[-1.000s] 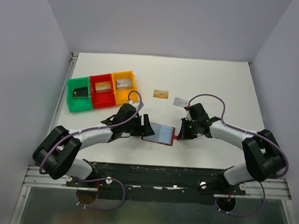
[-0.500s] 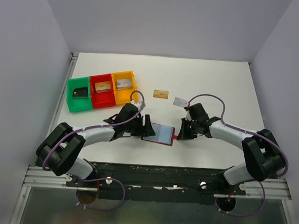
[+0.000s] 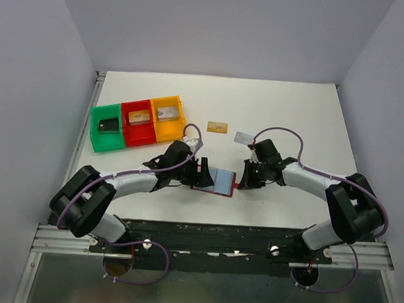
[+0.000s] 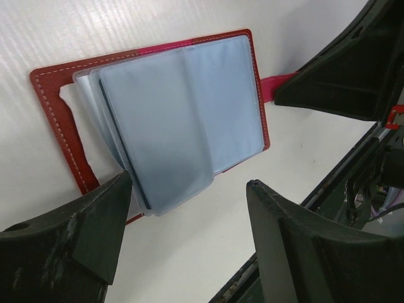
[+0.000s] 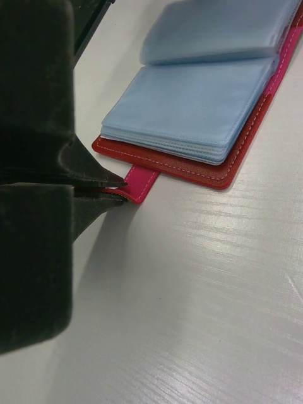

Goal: Take the credit cards out of the card holder
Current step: Remove the credit card from the card holder.

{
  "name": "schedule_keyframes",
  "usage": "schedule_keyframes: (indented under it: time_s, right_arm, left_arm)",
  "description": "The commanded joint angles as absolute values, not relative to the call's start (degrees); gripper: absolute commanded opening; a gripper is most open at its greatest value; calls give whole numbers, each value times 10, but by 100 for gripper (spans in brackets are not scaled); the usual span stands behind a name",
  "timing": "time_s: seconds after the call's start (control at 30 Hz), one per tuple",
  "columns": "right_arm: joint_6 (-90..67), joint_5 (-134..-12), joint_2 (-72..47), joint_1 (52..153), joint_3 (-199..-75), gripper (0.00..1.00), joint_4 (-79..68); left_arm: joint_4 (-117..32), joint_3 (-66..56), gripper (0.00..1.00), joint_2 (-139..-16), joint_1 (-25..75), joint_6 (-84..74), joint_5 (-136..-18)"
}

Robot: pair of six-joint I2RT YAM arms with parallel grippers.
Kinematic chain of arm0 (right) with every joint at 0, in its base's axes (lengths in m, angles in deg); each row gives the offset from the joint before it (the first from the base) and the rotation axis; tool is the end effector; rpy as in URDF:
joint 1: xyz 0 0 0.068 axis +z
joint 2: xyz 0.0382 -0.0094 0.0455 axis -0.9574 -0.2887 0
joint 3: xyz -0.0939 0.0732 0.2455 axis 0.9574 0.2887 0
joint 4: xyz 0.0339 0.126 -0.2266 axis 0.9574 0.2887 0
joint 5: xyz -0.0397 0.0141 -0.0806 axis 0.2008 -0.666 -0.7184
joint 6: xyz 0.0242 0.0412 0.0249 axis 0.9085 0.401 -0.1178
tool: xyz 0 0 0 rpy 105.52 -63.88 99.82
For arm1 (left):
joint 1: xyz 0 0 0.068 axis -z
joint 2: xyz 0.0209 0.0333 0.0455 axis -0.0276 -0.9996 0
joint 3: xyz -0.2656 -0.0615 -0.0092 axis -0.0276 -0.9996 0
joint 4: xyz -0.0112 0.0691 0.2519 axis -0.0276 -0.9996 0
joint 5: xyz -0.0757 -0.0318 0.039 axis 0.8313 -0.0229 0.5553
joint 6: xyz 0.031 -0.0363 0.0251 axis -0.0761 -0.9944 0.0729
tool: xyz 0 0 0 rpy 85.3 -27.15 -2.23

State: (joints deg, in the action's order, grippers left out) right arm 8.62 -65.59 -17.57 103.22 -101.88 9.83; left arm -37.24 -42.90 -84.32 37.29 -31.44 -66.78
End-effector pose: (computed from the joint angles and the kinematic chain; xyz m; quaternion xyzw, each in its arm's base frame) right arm 0.2275 0.1417 0.1489 -0.0567 0.9600 0.2253 0.1560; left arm 0.2070 -0.1812 0.1629 0.0724 0.8970 -0.3685 0.2330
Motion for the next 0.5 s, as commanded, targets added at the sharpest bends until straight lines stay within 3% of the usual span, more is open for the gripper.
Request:
schedule_keyframes:
  time_s: [0.0, 0.47]
  right_arm:
    - [82, -639, -189, 1035, -1027, 0, 88]
    - [78, -647, -190, 1035, -1029, 0, 96]
  left_arm:
    - [-342, -404, 79, -845, 389, -291, -634]
    - [-376, -381, 79, -848, 408, -273, -658]
